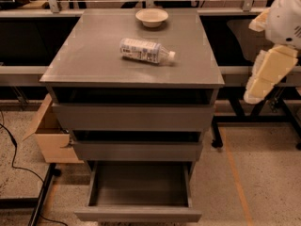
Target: Place blue plastic bottle into bottom drawer
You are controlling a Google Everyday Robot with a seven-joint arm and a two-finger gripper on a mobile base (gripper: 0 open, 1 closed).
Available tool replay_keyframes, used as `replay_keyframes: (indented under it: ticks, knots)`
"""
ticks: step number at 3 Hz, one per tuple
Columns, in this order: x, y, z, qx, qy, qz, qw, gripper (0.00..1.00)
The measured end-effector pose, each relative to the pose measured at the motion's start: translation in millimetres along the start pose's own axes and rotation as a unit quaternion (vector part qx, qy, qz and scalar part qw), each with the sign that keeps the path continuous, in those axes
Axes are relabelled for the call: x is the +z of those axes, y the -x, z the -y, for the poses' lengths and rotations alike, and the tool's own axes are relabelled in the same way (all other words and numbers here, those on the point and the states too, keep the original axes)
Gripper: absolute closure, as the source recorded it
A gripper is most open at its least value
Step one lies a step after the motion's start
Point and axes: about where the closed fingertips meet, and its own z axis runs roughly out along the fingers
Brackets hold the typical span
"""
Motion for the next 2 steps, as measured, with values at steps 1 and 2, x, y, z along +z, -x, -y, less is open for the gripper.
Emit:
replay_keyframes:
  ticks: [1,2]
  knots:
    - [15.2,16.3,39.3,0.009,-0.006,0.026,0.9996,0.00]
    - [36.1,38.7,81.6,0.027,-0.016,0.068,0.9972,0.00]
